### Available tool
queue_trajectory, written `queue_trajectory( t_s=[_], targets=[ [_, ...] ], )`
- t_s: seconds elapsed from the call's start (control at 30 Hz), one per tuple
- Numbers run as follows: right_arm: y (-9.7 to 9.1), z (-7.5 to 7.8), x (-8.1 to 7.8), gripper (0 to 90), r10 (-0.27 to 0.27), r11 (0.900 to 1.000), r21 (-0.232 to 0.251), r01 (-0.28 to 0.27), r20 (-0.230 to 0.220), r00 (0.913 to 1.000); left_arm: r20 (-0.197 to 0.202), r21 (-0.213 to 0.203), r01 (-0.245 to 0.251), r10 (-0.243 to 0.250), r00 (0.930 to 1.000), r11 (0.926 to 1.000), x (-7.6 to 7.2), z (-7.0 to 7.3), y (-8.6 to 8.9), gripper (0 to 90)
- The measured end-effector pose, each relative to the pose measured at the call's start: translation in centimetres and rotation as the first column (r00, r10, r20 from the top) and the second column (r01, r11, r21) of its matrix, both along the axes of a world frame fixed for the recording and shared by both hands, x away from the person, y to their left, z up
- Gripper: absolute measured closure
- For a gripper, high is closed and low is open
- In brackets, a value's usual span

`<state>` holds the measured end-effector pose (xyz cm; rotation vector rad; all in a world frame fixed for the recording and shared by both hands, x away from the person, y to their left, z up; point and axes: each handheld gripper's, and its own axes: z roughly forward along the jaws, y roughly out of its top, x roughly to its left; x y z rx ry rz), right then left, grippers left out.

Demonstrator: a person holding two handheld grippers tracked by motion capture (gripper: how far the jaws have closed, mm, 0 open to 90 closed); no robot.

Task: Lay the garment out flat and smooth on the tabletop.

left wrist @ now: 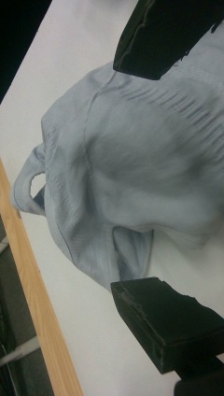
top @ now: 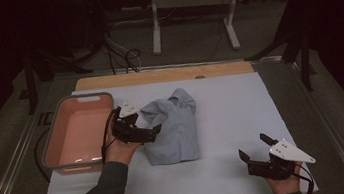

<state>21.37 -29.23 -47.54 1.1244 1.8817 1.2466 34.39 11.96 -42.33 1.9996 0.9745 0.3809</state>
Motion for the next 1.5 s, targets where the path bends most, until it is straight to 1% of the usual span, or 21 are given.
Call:
queue_trajectory(
  t_s=[0.2, 0.27, 0.33, 0.4, 0.5, 0.57, 0.63, 0.7, 0.77, 0.83, 0.87, 0.97, 1.0, 1.1, 1.17, 1.27, 1.3, 1.43, 1.5],
  targets=[
    [0.0, 0.0, -0.1, 9.9, 0.001, 1.0000, -0.003, -0.001, -0.002, 1.0000, 0.022, 0.000, -0.021, 0.021, 0.9995, 0.9998, -0.7, 0.0, 0.9, 0.2],
    [0.0, 0.0, -0.1, 9.8, 0.001, 1.0000, -0.004, -0.001, -0.002, 1.0000, 0.027, -0.003, -0.019, 0.019, 0.9994, 0.9998, -0.8, 0.0, 1.3, 0.2],
    [0.1, -0.1, -0.1, 9.9, 0.002, 1.0000, -0.006, -0.002, -0.006, 1.0000, 0.029, -0.015, -0.026, 0.026, 0.9992, 0.9996, -1.0, -0.1, 1.5, 0.3],
    [0.1, -0.1, -0.1, 9.8, 0.003, 1.0000, -0.008, -0.003, -0.006, 1.0000, 0.035, -0.012, -0.028, 0.028, 0.9990, 0.9995, -1.1, -0.1, 1.7, 0.3],
    [0.1, -0.1, -0.1, 9.9, 0.000, 0.9999, -0.011, -0.001, -0.006, 1.0000, 0.061, -0.012, -0.031, 0.031, 0.9977, 0.9995, -1.5, -0.2, 2.1, 0.3],
    [0.1, -0.1, -0.1, 9.9, -0.003, 1.0000, -0.007, 0.003, -0.008, 1.0000, 0.070, -0.015, -0.030, 0.031, 0.9971, 0.9994, -1.7, -0.2, 2.3, 0.3],
    [0.1, -0.1, -0.1, 9.9, -0.002, 1.0000, -0.008, 0.002, -0.009, 1.0000, 0.078, -0.009, -0.030, 0.030, 0.9965, 0.9995, -1.9, -0.2, 2.5, 0.3],
    [0.1, -0.1, -0.1, 9.8, -0.001, 1.0000, -0.010, 0.001, -0.010, 0.9999, 0.081, -0.008, -0.033, 0.033, 0.9962, 0.9994, -2.1, -0.3, 2.7, 0.3],
    [0.2, -0.2, -0.1, 9.9, 0.001, 0.9999, -0.012, -0.001, -0.011, 0.9999, 0.074, -0.014, -0.033, 0.034, 0.9967, 0.9994, -2.3, -0.3, 2.8, 0.3],
    [0.2, -0.2, -0.1, 9.8, 0.001, 0.9999, -0.012, -0.001, -0.012, 0.9999, 0.072, -0.011, -0.036, 0.037, 0.9968, 0.9993, -2.4, -0.2, 2.9, 0.3],
    [0.2, -0.2, -0.1, 9.9, 0.002, 0.9999, -0.012, -0.002, -0.012, 0.9999, 0.073, -0.001, -0.036, 0.036, 0.9967, 0.9993, -2.7, -0.2, 3.0, 0.3],
    [0.3, -0.2, 0.0, 9.8, 0.005, 0.9999, -0.011, -0.005, -0.017, 0.9998, 0.091, 0.008, -0.042, 0.041, 0.9950, 0.9991, -3.1, -0.3, 3.1, 0.3],
    [0.3, -0.2, 0.0, 9.8, 0.005, 0.9999, -0.011, -0.005, -0.017, 0.9998, 0.091, 0.008, -0.042, 0.041, 0.9950, 0.9991, -3.1, -0.3, 3.1, 0.3],
    [0.3, -0.2, 0.0, 9.9, 0.008, 1.0000, -0.002, -0.008, -0.024, 0.9997, 0.105, 0.008, -0.051, 0.050, 0.9932, 0.9987, -3.6, -0.7, 3.6, 0.3],
    [0.4, -0.2, 0.0, 9.9, 0.009, 0.9999, 0.005, -0.009, -0.029, 0.9995, 0.108, 0.002, -0.057, 0.056, 0.9926, 0.9984, -3.9, -0.9, 4.0, 0.3],
    [0.5, 0.0, -0.1, 9.9, 0.016, 0.9996, 0.025, -0.015, -0.034, 0.9993, 0.109, 0.004, -0.060, 0.060, 0.9923, 0.9982, -4.4, -1.3, 4.5, 0.3],
    [0.5, 0.0, -0.1, 9.9, 0.016, 0.9996, 0.025, -0.015, -0.034, 0.9993, 0.109, 0.004, -0.060, 0.060, 0.9923, 0.9982, -4.4, -1.3, 4.5, 0.3],
    [0.7, 0.4, 0.0, 9.9, 0.022, 0.9989, 0.042, -0.021, -0.036, 0.9991, 0.110, -0.005, -0.071, 0.071, 0.9914, 0.9975, -4.9, -1.9, 5.4, 0.3],
    [1.1, 0.9, 0.2, 10.0, 0.030, 0.9985, 0.047, -0.028, -0.043, 0.9986, 0.108, 0.005, -0.075, 0.074, 0.9914, 0.9972, -4.9, -1.9, 5.7, 0.3]
  ],
)
